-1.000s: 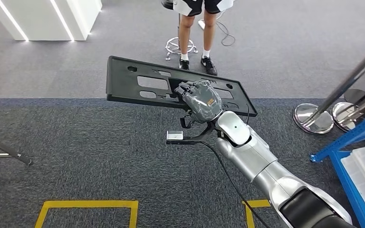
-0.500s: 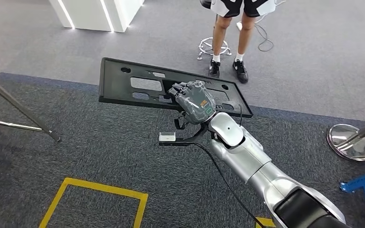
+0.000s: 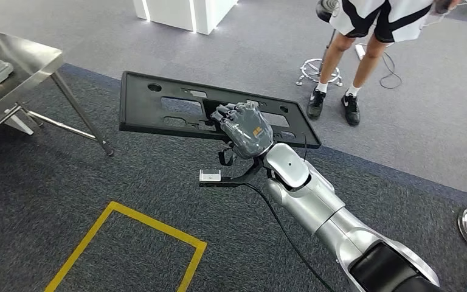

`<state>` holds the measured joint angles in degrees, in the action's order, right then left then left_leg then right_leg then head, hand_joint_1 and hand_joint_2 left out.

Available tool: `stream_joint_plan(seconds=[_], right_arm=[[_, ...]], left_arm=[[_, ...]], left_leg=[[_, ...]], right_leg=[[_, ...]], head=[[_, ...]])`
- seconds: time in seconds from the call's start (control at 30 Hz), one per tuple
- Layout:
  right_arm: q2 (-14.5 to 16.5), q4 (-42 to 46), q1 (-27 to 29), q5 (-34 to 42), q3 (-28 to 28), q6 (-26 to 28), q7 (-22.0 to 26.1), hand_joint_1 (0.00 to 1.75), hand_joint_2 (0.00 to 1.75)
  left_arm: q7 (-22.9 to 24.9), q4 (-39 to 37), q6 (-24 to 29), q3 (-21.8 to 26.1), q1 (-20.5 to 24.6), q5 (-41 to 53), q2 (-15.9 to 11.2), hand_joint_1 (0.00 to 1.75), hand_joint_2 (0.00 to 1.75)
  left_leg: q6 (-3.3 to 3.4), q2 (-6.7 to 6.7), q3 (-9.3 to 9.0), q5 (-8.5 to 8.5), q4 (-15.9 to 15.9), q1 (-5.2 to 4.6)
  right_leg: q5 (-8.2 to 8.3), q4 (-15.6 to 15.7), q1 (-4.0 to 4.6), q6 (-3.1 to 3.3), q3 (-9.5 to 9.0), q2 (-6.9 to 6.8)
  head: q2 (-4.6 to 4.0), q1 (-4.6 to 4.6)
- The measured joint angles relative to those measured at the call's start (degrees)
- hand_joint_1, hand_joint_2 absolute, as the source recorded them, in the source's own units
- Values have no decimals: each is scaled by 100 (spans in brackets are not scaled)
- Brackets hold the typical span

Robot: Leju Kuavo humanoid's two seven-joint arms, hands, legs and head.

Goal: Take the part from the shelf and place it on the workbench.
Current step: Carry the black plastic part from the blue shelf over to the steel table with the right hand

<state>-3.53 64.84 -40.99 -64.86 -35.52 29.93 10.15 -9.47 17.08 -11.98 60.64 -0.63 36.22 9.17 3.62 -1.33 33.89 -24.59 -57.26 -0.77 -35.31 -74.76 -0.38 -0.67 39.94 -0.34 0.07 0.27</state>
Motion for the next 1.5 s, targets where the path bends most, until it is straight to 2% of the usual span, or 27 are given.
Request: stream_joint_plan(seconds=[0.03,0.07,0.1,0.17,0.23,0.3,0.37,0.43,0.5,0.53,0.6,0.67,0.73,0.8,0.83,0.9,0.97,1.03,1.1,1.17,1.23,1.27,1.3,1.33,1.4,1.47,1.5], right_arm=[[-28,20,43,-20,0,-3,-8,175,175],[-51,43,72,-35,0,-3,-18,175,175],[-73,74,86,-47,1,-3,-27,175,175],[-125,130,93,-62,2,-3,-35,175,175],[-162,179,118,-79,3,-5,-33,175,175],[-181,225,135,-96,4,-9,-37,175,175],[-194,270,132,-109,5,-19,-45,175,175],[-214,310,136,-129,11,-39,-49,175,175],[-250,327,151,-144,21,-62,-58,175,175],[-271,329,161,-147,28,-66,-67,175,175],[-327,345,171,-140,56,-63,-87,175,175],[-397,388,170,-111,107,-58,-87,175,175],[-446,422,165,-62,143,-61,-44,175,175],[-458,442,162,-29,149,-67,2,175,175],[-458,456,160,-25,149,-71,15,175,175],[-460,488,138,-15,149,-81,26,175,175],[-466,486,120,-3,149,-93,27,175,175],[-474,459,131,13,149,-97,28,175,175],[-477,421,120,46,149,-93,46,175,175],[-481,379,70,85,149,-88,71,175,175],[-487,333,17,112,149,-85,86,175,175],[-487,313,-1,120,148,-85,93,175,175],[-485,299,-18,126,148,-84,99,175,175],[-481,285,-39,130,147,-84,104,175,175],[-469,262,-87,149,147,-83,107,175,175],[-460,235,-123,171,147,-82,110,175,175],[-460,215,-134,177,147,-82,116,175,175]], left_arm=[[-20,1,-6,18,-4,29,1,0,175],[-28,1,-6,37,-13,60,1,0,175],[-29,1,-3,52,-27,94,2,0,175],[-31,2,14,68,-43,146,7,0,175],[-34,4,32,73,-44,175,12,0,175],[-38,7,45,75,-63,186,20,0,175],[-38,10,59,78,-86,212,34,0,175],[-31,12,71,78,-75,259,46,0,175],[-17,11,80,78,-55,307,54,0,175],[-11,11,88,78,-51,331,62,0,175],[-5,11,106,78,-60,381,79,0,175],[-5,11,127,78,-60,410,89,0,175],[-4,10,139,80,-37,411,87,0,175],[3,10,139,90,-14,401,75,0,175],[8,10,138,97,-10,399,70,0,175],[18,7,141,107,5,400,66,0,175],[37,-3,168,110,42,431,54,0,175],[71,-17,210,110,78,477,40,0,175],[132,-47,268,111,89,507,36,0,175],[208,-88,320,113,94,533,36,0,175],[272,-119,337,116,102,561,29,0,175],[291,-134,339,117,107,569,26,0,175],[304,-145,339,120,108,575,16,0,175],[309,-159,338,122,104,575,10,0,175],[321,-187,324,127,102,576,-11,0,175],[329,-205,301,137,124,579,-21,0,175],[330,-208,290,142,137,583,-24,0,175]], left_leg=[[-5,-103,-1,-7,-17,2],[-16,-202,-3,-21,-44,6],[-33,-288,-2,-45,-82,13],[-85,-426,46,-100,-184,21],[-142,-550,128,-111,-240,40],[-203,-630,179,-103,-244,65],[-266,-377,275,-221,-436,56],[-319,-26,569,-516,-1034,63],[-355,79,917,-744,-1679,99],[-360,96,983,-731,-1787,109],[-334,155,745,-404,-1315,107],[-265,400,327,-115,-520,44],[-194,543,154,-82,-174,-29],[-135,417,131,-73,-122,-33],[-112,344,96,-56,-77,-18],[-59,219,18,-14,14,27],[-32,93,3,-9,25,39],[-26,-79,2,-18,8,41],[-44,-265,-4,-46,-39,48],[-89,-423,18,-107,-132,55],[-146,-559,88,-144,-203,71],[-182,-630,120,-142,-212,88],[-217,-706,142,-134,-199,103],[-249,-703,151,-137,-205,107],[-317,-417,260,-267,-427,86],[-379,-22,596,-580,-1086,97],[-401,60,799,-713,-1451,115]], right_leg=[[79,-47,-7,-8,70,11],[271,137,-17,-14,31,29],[527,496,-34,-21,-98,85],[827,1152,-79,-23,-353,360],[837,1368,-83,4,-427,517],[849,1414,-68,71,-444,394],[860,1473,-76,149,-492,253],[852,1507,-66,195,-531,99],[831,1508,-45,209,-541,-72],[818,1508,-37,208,-547,-155],[787,1508,-29,193,-583,-307],[751,1517,-16,159,-636,-445],[725,1532,1,108,-672,-566],[701,1557,11,45,-716,-682],[674,1544,4,16,-741,-651],[478,1249,-13,-22,-635,-366],[138,508,-34,-29,-254,-55],[22,-55,-39,-38,99,17],[365,216,-48,-40,60,44],[792,983,-80,-38,-234,276],[913,1394,-102,-27,-394,522],[883,1419,-94,-8,-405,557],[883,1436,-93,25,-416,484],[882,1468,-94,62,-442,403],[882,1534,-113,141,-516,240],[857,1561,-90,188,-570,72],[838,1561,-76,196,-584,-16]], head=[[0,-1],[0,-1],[0,-1],[0,-2],[0,-3],[0,-3],[0,-7],[0,-11],[0,-10],[0,-10],[0,-10],[0,-10],[0,-10],[0,-10],[0,-9],[0,-9],[0,-9],[0,-9],[0,-8],[0,-8],[0,-8],[0,-9],[0,-9],[0,-9],[0,-21],[0,-32],[0,-32]])
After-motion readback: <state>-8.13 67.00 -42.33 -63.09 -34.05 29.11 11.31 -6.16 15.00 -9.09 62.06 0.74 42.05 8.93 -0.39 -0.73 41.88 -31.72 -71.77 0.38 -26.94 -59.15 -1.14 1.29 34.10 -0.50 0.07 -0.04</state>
